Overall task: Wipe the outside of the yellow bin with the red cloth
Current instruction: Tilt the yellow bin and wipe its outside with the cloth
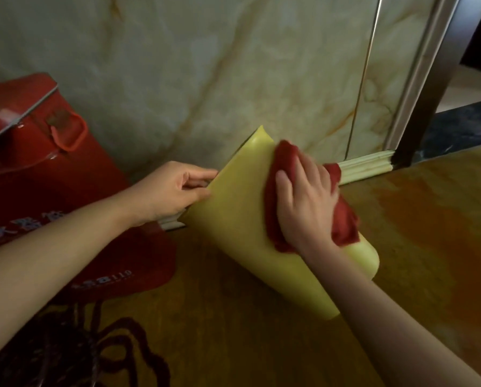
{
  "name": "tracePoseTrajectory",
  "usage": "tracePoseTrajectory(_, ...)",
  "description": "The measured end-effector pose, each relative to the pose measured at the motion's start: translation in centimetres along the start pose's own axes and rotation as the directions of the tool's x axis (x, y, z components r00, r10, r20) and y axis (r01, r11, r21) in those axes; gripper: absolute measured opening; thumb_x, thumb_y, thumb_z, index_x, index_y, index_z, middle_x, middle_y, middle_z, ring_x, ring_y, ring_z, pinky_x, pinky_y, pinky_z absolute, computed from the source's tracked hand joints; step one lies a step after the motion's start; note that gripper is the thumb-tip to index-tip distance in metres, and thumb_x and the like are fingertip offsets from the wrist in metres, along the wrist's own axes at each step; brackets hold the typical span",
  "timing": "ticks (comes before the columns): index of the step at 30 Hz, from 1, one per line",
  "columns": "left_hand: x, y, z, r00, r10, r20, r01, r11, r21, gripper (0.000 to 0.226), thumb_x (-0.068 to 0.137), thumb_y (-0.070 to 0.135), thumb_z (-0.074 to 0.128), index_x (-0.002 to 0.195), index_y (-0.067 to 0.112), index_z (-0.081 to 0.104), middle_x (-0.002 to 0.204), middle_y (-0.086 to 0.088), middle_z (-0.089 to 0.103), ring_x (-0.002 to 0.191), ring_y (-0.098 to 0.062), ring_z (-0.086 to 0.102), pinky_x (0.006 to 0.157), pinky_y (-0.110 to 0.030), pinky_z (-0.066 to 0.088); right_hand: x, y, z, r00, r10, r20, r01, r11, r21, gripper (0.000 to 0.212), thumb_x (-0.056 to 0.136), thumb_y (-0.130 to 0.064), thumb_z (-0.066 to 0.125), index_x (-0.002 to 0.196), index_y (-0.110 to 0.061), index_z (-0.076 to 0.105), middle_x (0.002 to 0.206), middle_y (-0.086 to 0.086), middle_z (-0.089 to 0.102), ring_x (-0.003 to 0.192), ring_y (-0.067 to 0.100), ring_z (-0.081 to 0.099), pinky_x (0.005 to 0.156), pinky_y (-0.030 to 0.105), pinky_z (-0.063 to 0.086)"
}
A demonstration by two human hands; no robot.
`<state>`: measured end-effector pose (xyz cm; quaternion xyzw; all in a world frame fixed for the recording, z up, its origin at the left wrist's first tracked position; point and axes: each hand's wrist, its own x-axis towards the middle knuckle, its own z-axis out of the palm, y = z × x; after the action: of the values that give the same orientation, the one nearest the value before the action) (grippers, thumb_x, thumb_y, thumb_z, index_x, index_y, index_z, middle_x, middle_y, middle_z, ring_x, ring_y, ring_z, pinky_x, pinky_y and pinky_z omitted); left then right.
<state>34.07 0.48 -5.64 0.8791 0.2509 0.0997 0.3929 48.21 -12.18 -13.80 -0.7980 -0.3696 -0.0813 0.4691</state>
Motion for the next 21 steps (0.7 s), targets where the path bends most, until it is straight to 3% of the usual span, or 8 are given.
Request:
tracePoseTrajectory(3,0.6,0.9,0.5,0.996,0.059,0.067,-0.056,0.998,-0.041,0.045,0.081,-0.004,0.053,0.093,0.039,0.061,0.091,0.024,0.069,0.085,0.013,0.06,0.075,-0.007,0.047,2.2,-3.8,1.3,0.987,-0.156,-0.039,0.153,0.985,-0.077,0.056,0.086,-0.054,0.031,0.14,-0.041,0.025,0.149,-0.002,0.036,0.137,0.028,0.028,0.1,0.067,0.02)
tracePoseTrajectory(6,0.9,0.2,-0.1,1.0,0.027,0.012,-0.026,0.998,-0.061,0.045,0.081,-0.006,0.052,0.095,0.036,0.063,0.075,0.03,0.069,0.08,0.009,0.063,0.069,-0.008,0.048,0.8,0.0,1.7,0.972,-0.233,0.041,0.237,0.95,-0.204,0.057,0.086,-0.057,0.034,0.14,-0.041,0.027,0.15,-0.001,0.035,0.139,0.026,0.025,0.103,0.06,0.023)
tracePoseTrajectory(7,0.9,-0.3,-0.3,1.0,0.008,-0.025,-0.01,0.998,-0.065,0.042,0.082,-0.005,0.053,0.102,0.031,0.062,0.075,0.024,0.071,0.076,0.008,0.064,0.067,-0.008,0.049,-0.2,2.7,1.6,0.984,-0.168,0.054,0.175,0.958,-0.226,0.056,0.087,-0.056,0.034,0.14,-0.039,0.029,0.149,0.0,0.036,0.139,0.025,0.025,0.105,0.058,0.022)
tracePoseTrajectory(9,0.9,-1.1,-0.1,0.993,-0.05,-0.108,0.039,0.994,-0.102,0.042,0.082,-0.003,0.053,0.117,0.019,0.055,0.09,0.006,0.071,0.069,0.006,0.064,0.065,-0.007,0.048,-2.0,8.0,0.8,0.988,0.149,0.033,-0.141,0.973,-0.183,0.056,0.086,-0.054,0.031,0.137,-0.031,0.037,0.148,0.0,0.037,0.139,0.022,0.024,0.109,0.057,0.018)
tracePoseTrajectory(11,1.1,-1.0,0.2,0.983,-0.1,-0.155,0.078,0.986,-0.145,0.043,0.082,-0.003,0.052,0.123,0.008,0.05,0.102,-0.006,0.065,0.066,0.008,0.063,0.065,-0.005,0.047,-2.3,10.8,0.0,0.896,0.443,-0.007,-0.443,0.895,-0.044,0.059,0.087,-0.054,0.026,0.137,-0.025,0.037,0.148,0.001,0.034,0.14,0.02,0.019,0.111,0.058,0.018)
tracePoseTrajectory(13,1.5,-0.4,0.3,0.976,-0.137,-0.171,0.11,0.982,-0.155,0.042,0.083,-0.002,0.051,0.125,0.003,0.049,0.106,-0.008,0.062,0.062,0.008,0.062,0.063,-0.005,0.047,-2.0,10.6,-0.1,0.853,0.522,-0.013,-0.522,0.853,0.013,0.056,0.091,-0.05,0.025,0.14,-0.025,0.033,0.152,0.002,0.029,0.143,0.019,0.012,0.113,0.058,0.013)
tracePoseTrajectory(16,1.3,0.9,0.7,0.962,-0.193,-0.193,0.157,0.97,-0.186,0.041,0.084,-0.002,0.05,0.125,0.003,0.049,0.106,-0.011,0.062,0.057,0.006,0.062,0.059,-0.008,0.049,-1.7,6.6,0.7,0.913,0.405,0.04,-0.406,0.914,0.003,0.051,0.094,-0.042,0.026,0.142,-0.025,0.03,0.155,-0.001,0.022,0.144,0.016,0.004,0.113,0.055,0.0)
tracePoseTrajectory(21,0.8,4.1,1.6,0.969,-0.229,-0.091,0.189,0.928,-0.322,0.025,0.085,0.005,0.05,0.104,0.014,0.062,0.084,-0.004,0.066,0.063,-0.005,0.062,0.059,-0.016,0.049,0.1,-3.3,1.3,0.989,-0.078,0.127,0.061,0.989,0.136,0.059,0.087,-0.056,0.014,0.141,-0.036,0.029,0.156,-0.003,0.02,0.144,0.017,0.002,0.109,0.059,-0.004)
